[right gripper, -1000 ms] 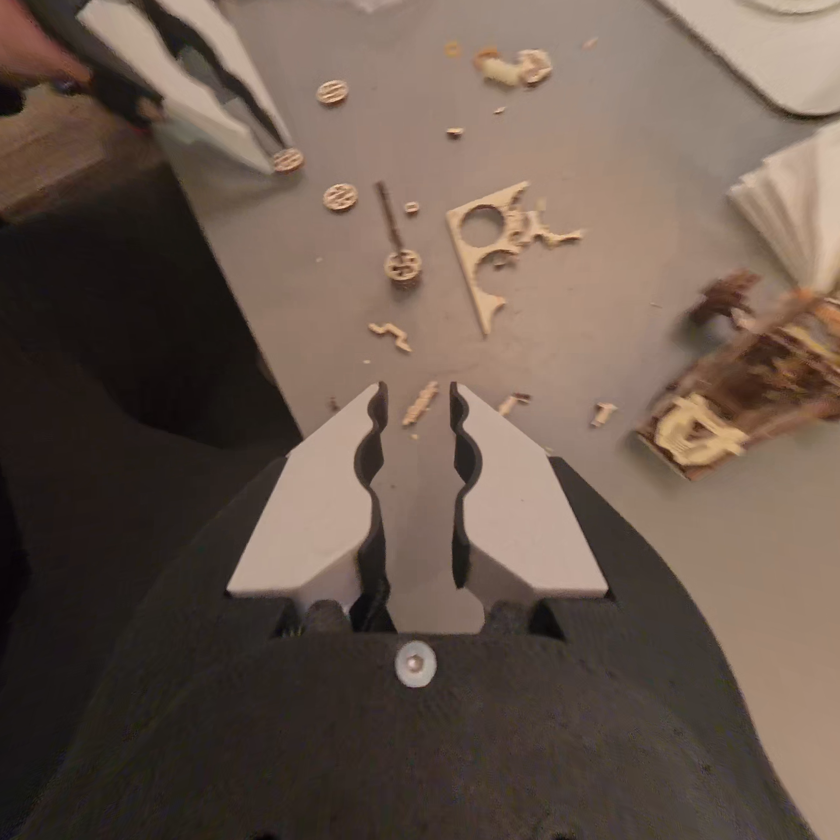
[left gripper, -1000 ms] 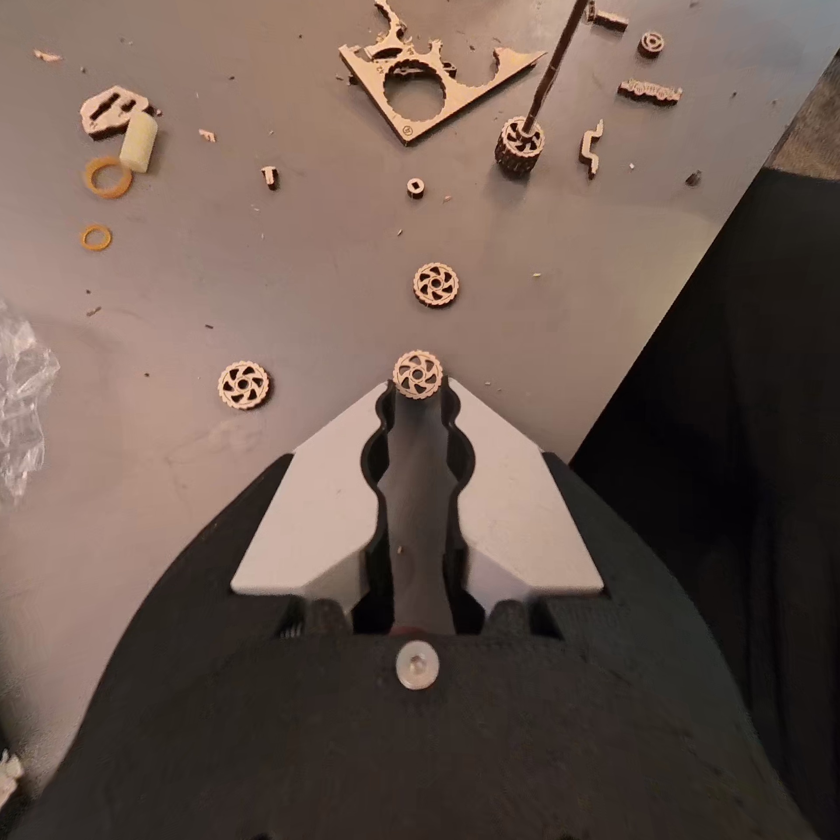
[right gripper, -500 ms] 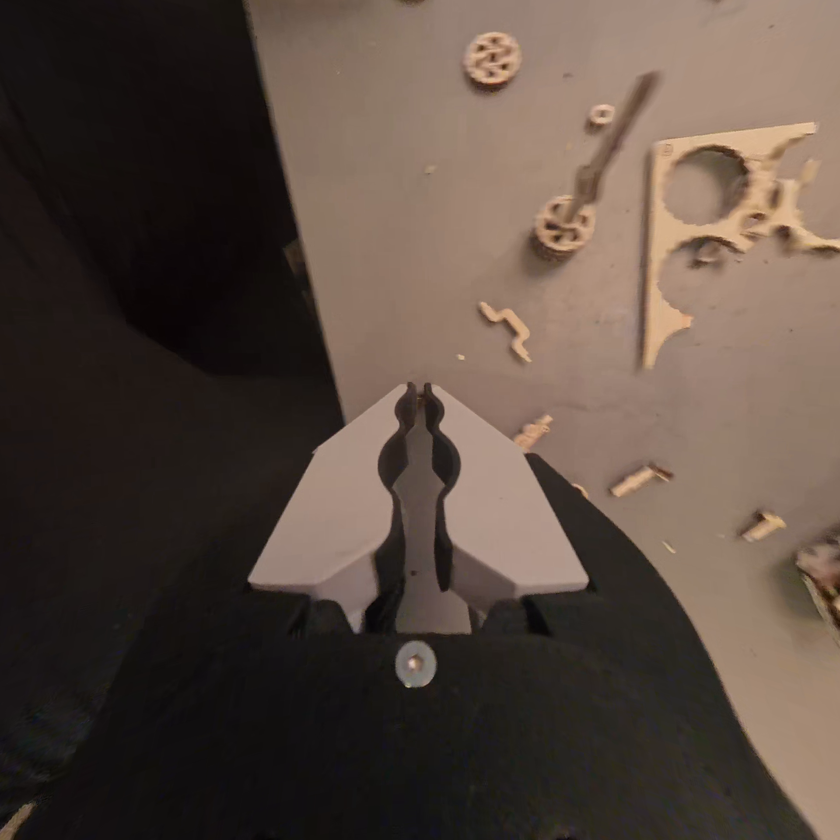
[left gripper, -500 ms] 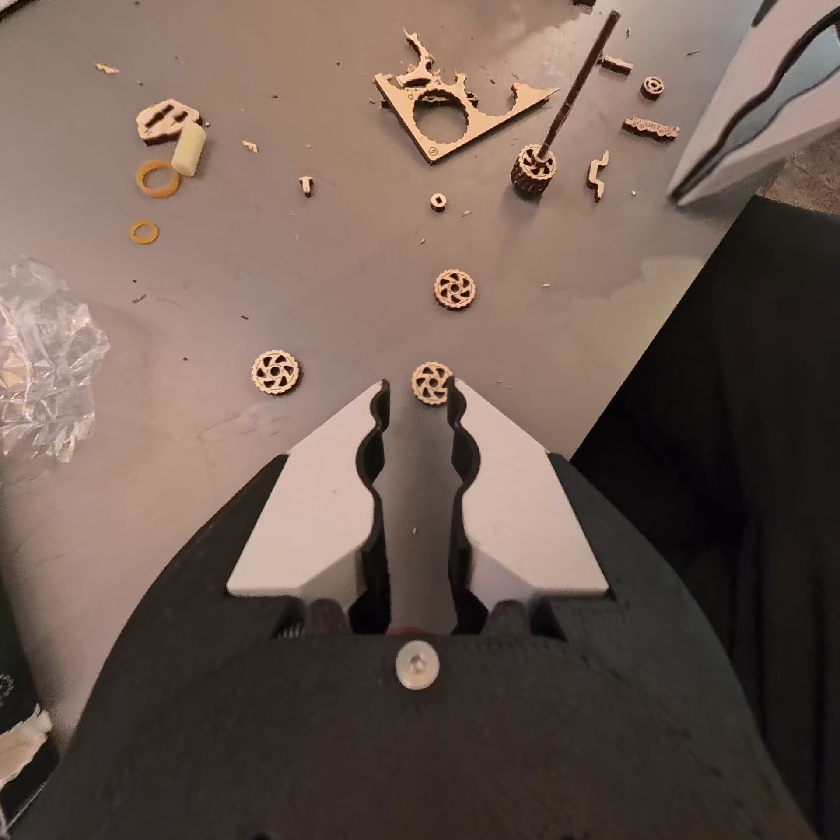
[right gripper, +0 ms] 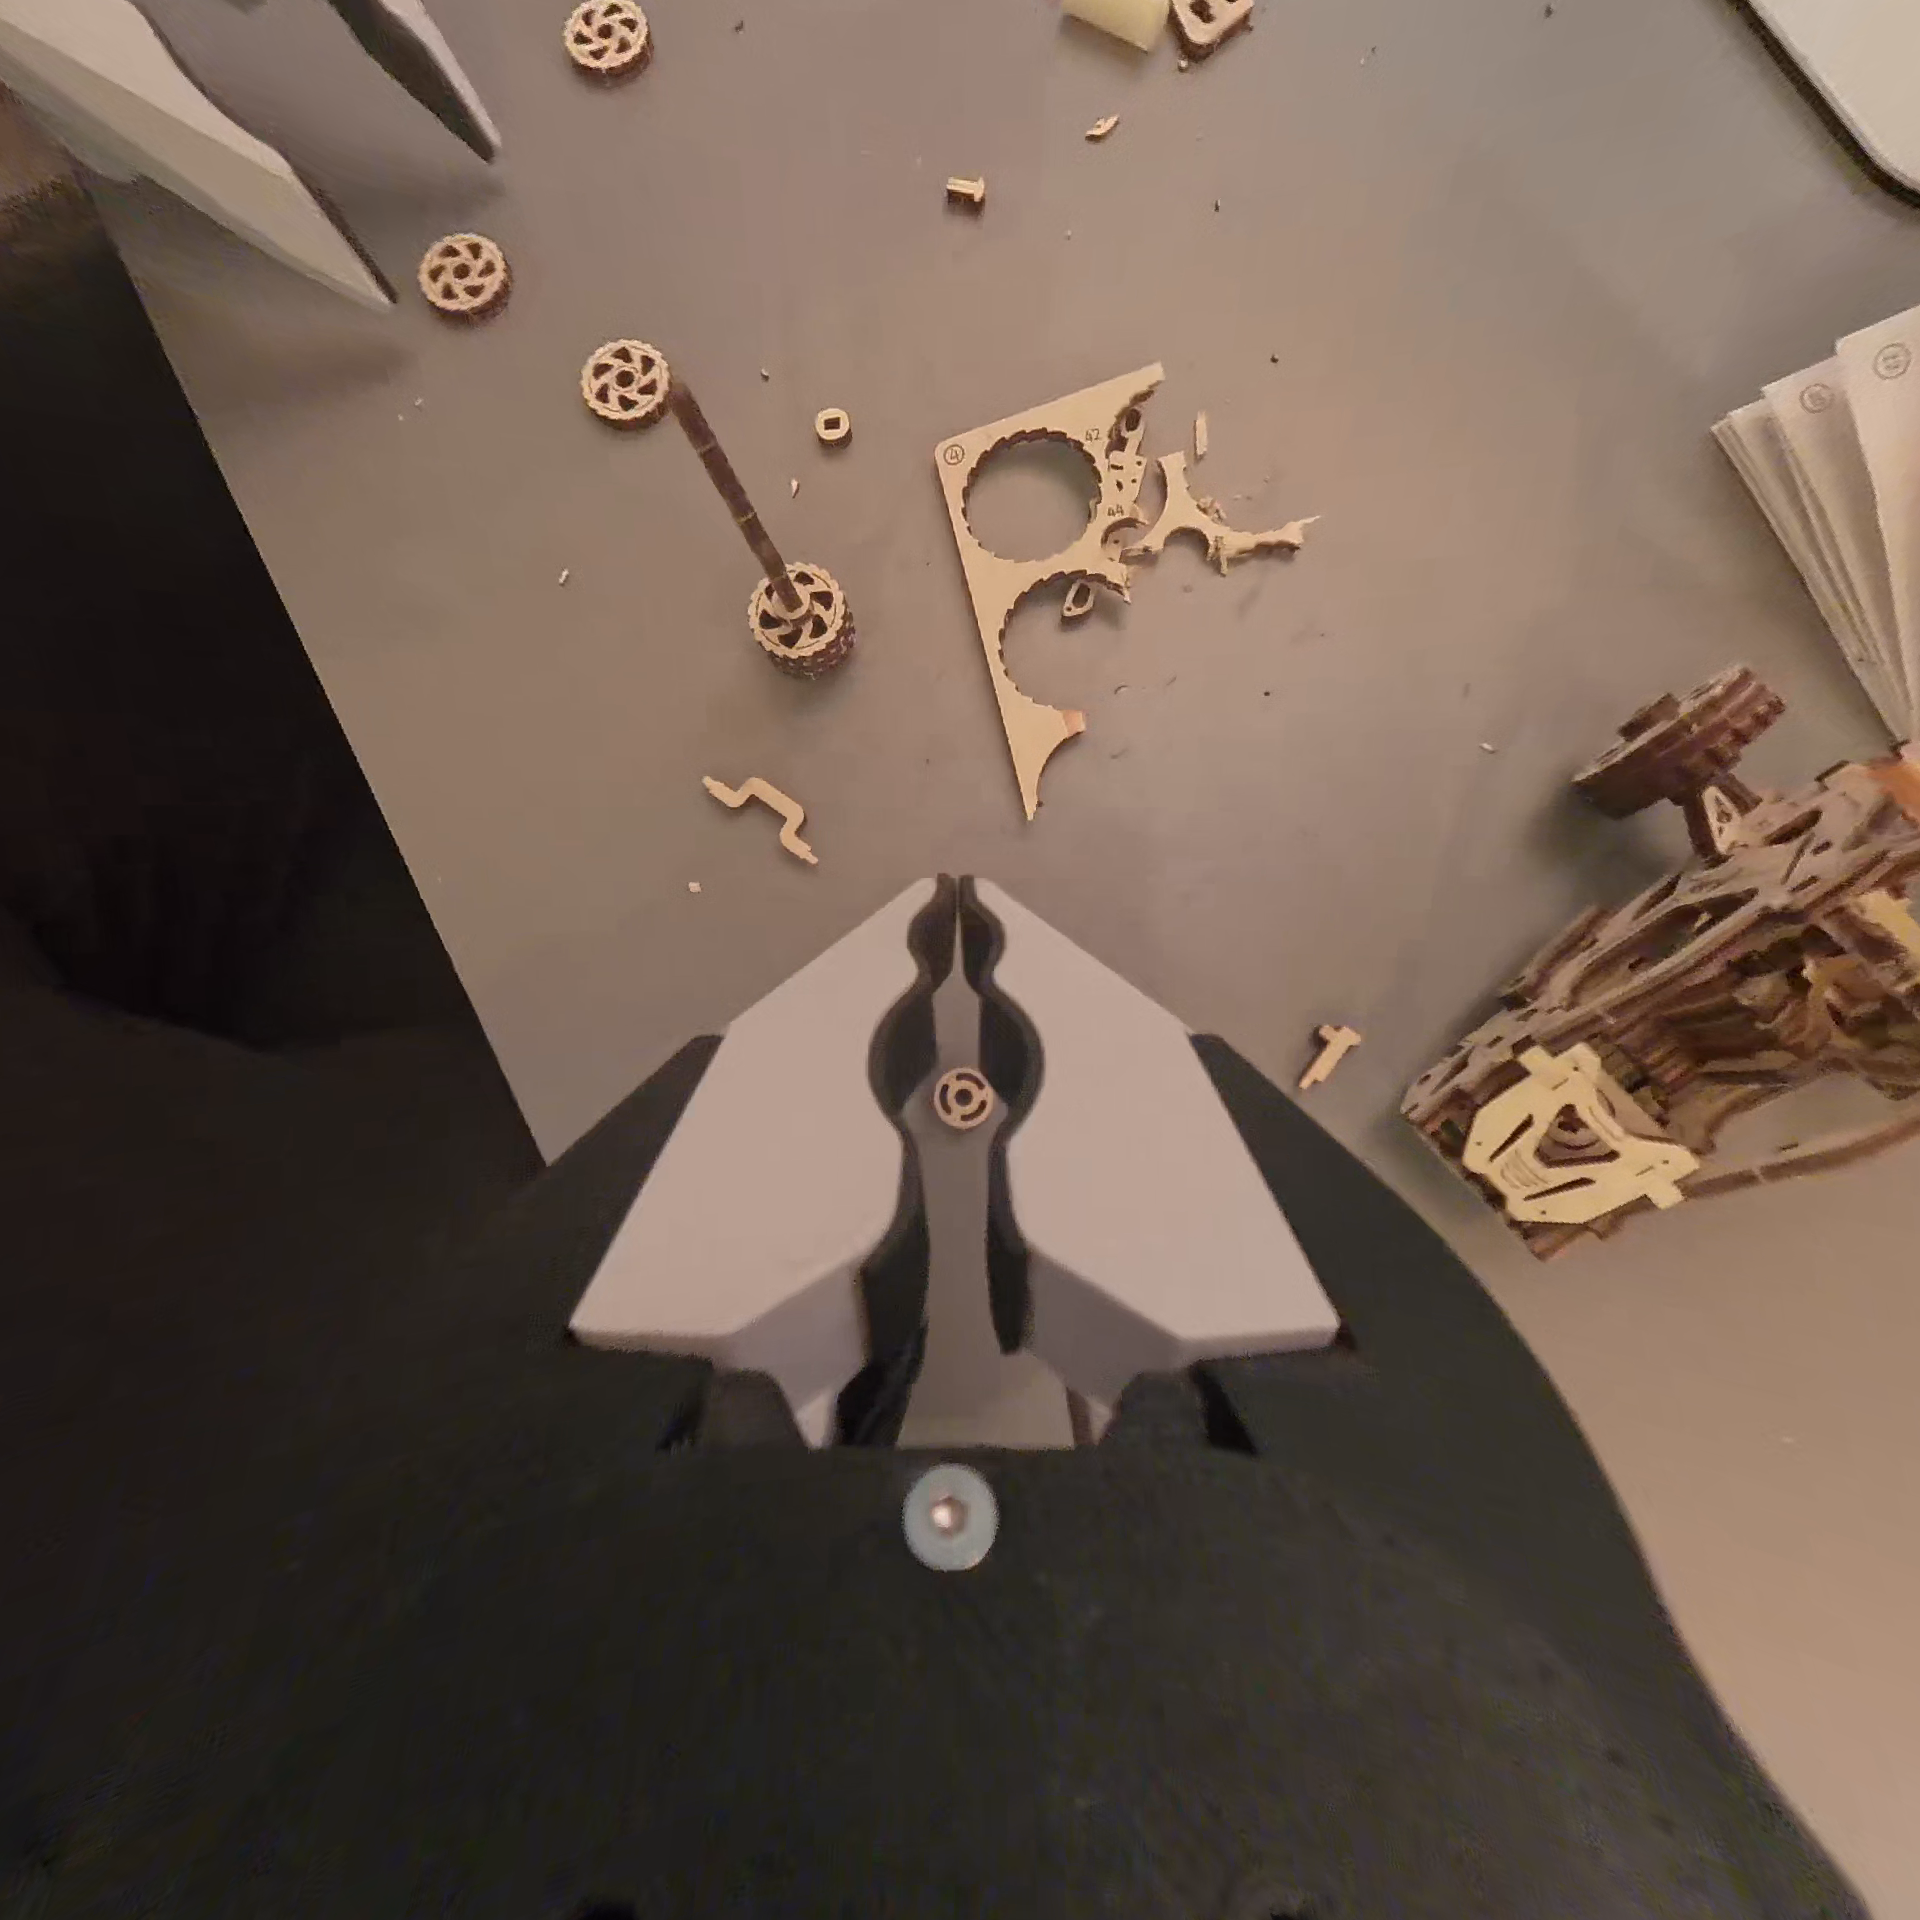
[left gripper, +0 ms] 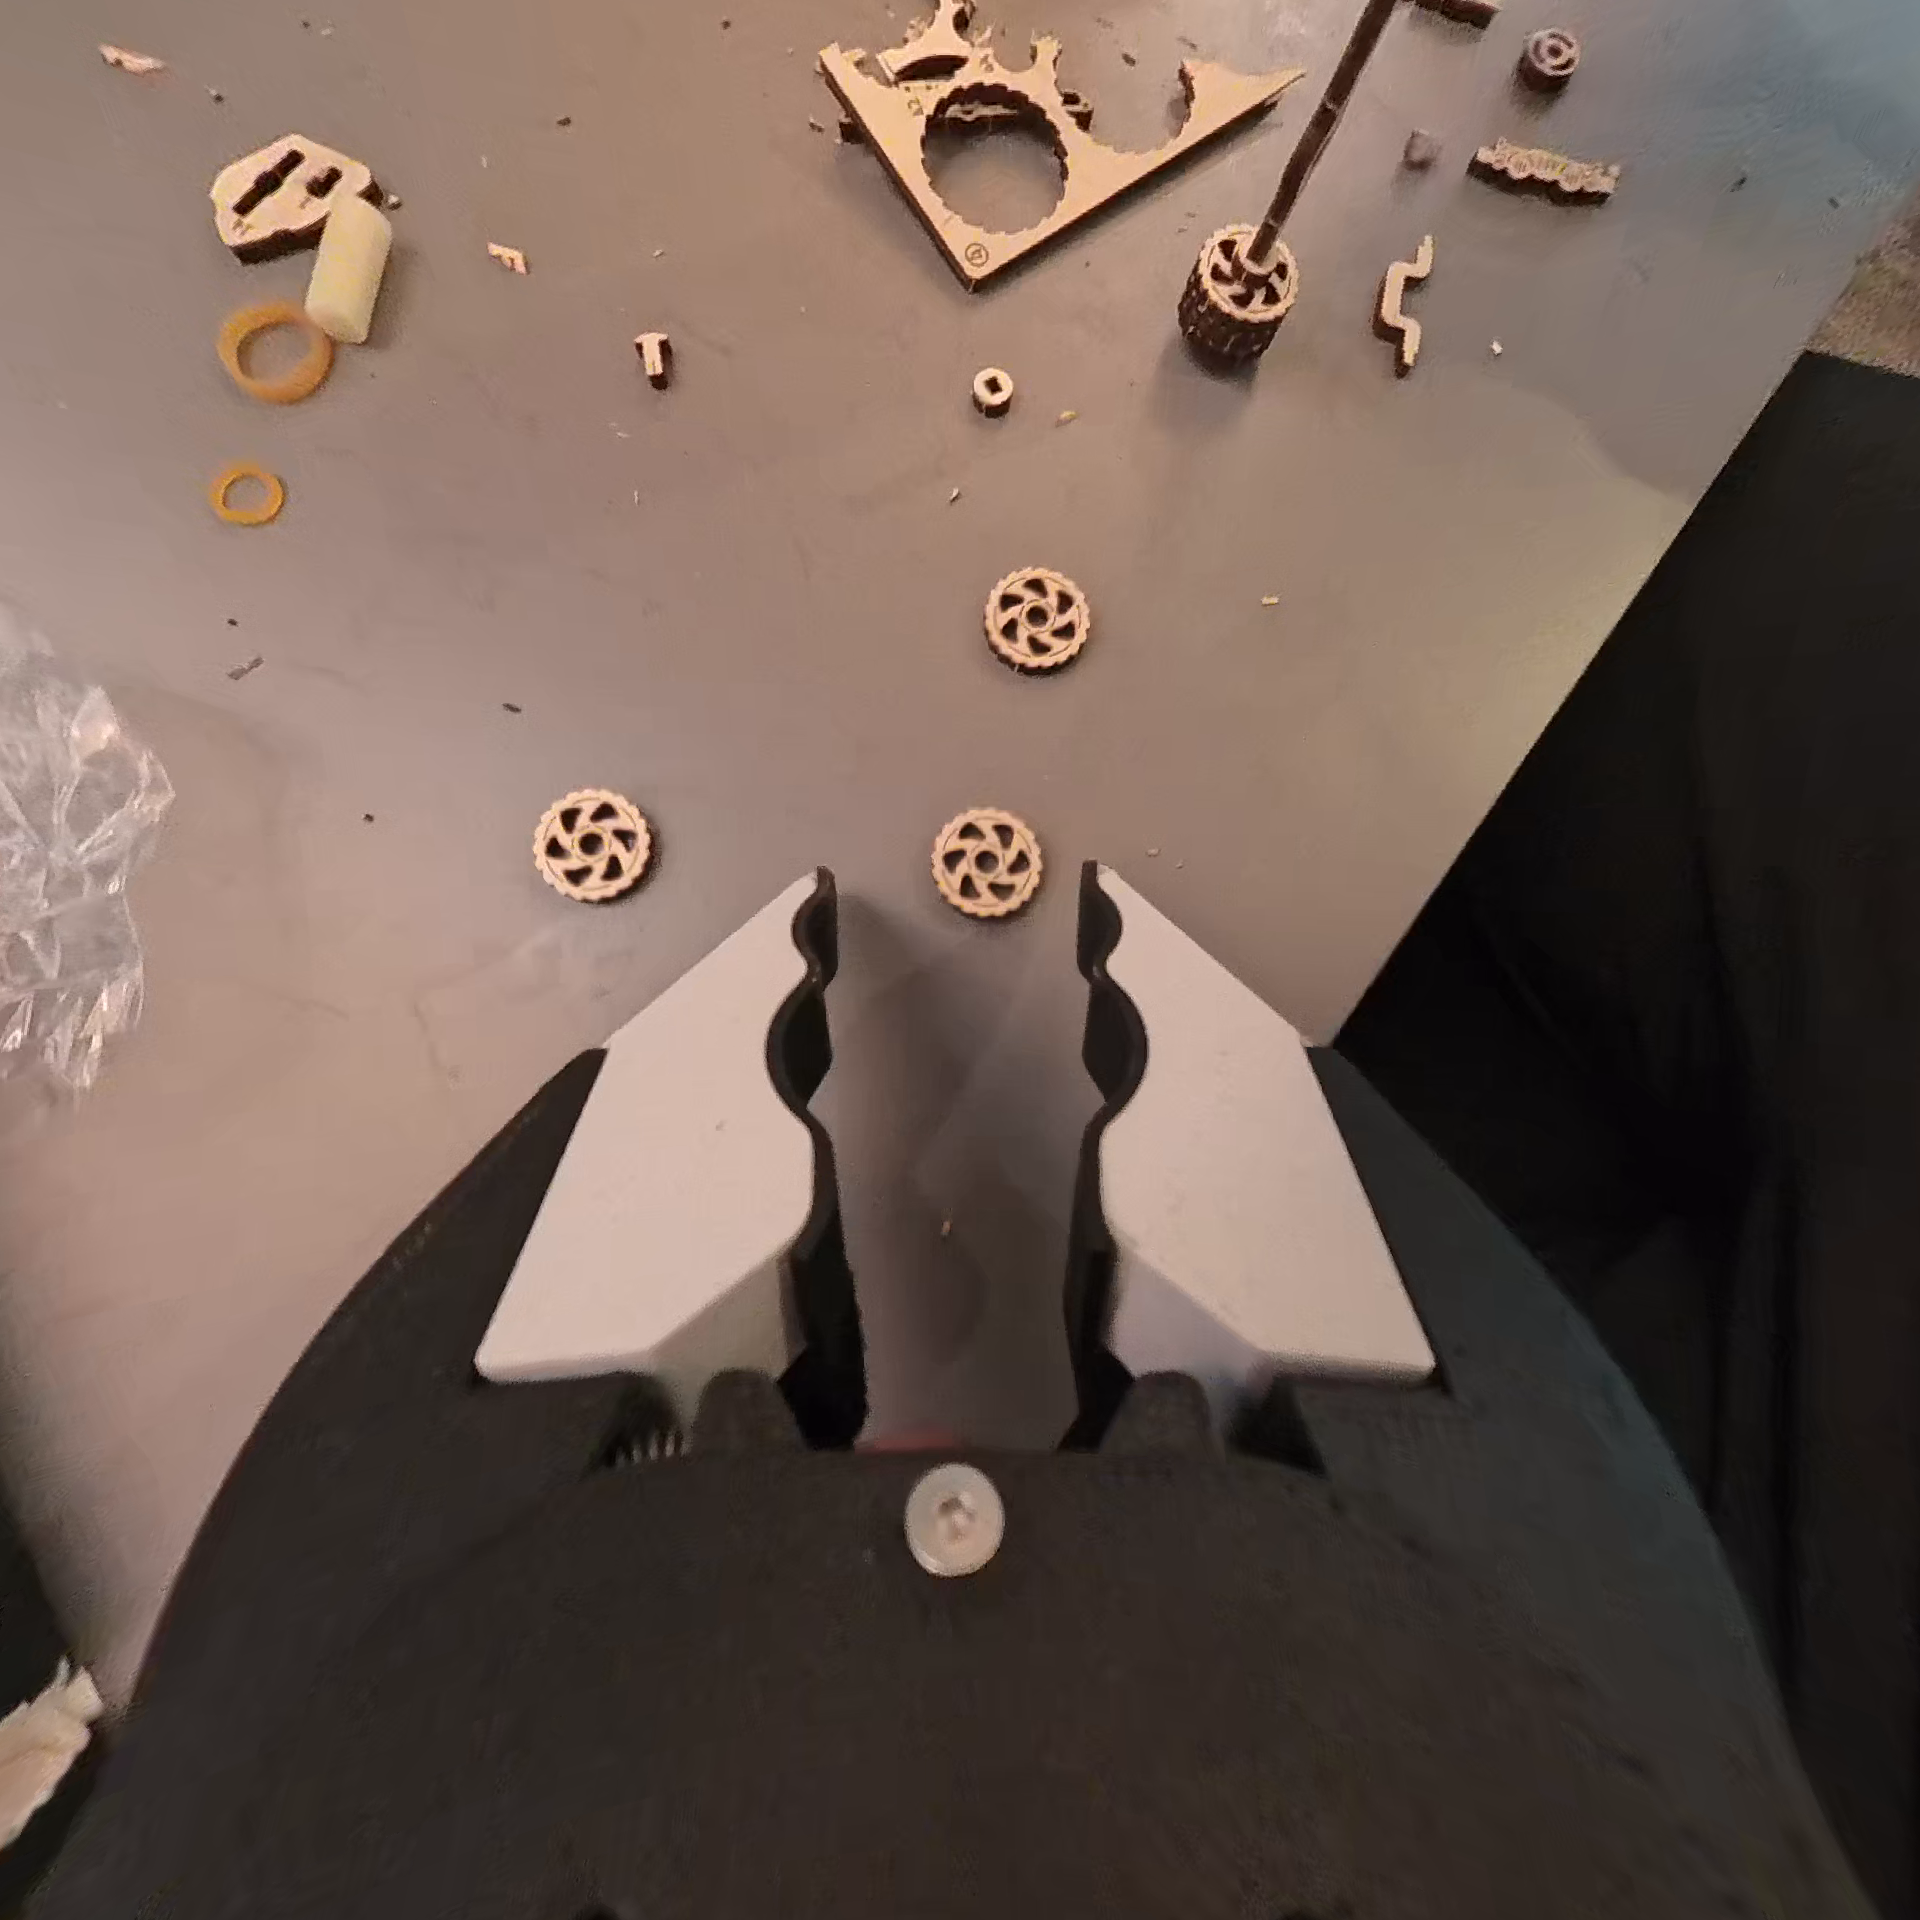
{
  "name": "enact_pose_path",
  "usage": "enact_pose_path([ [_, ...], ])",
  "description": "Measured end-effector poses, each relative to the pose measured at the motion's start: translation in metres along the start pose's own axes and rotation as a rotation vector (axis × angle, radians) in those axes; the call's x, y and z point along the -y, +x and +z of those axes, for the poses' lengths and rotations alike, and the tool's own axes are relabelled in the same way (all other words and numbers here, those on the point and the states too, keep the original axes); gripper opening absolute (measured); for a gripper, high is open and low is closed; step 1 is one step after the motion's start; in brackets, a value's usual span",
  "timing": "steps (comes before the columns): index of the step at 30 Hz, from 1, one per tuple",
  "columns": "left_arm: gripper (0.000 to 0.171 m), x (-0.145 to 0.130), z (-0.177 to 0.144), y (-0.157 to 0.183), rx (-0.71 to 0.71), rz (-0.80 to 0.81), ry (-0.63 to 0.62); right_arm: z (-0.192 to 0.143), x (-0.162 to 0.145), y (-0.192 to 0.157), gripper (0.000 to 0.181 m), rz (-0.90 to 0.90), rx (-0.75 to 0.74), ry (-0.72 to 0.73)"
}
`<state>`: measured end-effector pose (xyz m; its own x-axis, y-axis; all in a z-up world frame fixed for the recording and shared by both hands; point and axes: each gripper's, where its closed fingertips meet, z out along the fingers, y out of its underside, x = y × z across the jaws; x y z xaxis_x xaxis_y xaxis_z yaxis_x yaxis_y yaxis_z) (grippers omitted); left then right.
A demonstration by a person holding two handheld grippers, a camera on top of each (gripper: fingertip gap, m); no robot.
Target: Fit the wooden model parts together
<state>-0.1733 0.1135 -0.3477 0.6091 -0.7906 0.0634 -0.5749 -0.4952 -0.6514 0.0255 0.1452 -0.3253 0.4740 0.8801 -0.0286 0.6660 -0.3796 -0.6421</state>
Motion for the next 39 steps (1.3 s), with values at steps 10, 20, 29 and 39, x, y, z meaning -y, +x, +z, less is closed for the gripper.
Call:
enact_pose_path([
  [10,0.045,0.006,0.0,-0.007,0.013,-0.023,0.015,0.036,0.027,0.007,0.022,-0.119,-0.006,-0.07],
  [20,0.042,0.009,-0.009,-0.022,0.007,-0.074,0.084,0.036,0.04,0.012,0.005,-0.081,0.033,-0.061],
  [29,0.042,0.002,-0.023,-0.051,0.091,-0.132,0.12,-0.077,0.047,0.057,0.005,-0.042,-0.171,0.084],
  [39,0.051,-0.003,-0.03,-0.092,0.286,-0.138,0.094,-0.111,-0.099,0.121,0.008,0.319,-0.334,-0.103],
])
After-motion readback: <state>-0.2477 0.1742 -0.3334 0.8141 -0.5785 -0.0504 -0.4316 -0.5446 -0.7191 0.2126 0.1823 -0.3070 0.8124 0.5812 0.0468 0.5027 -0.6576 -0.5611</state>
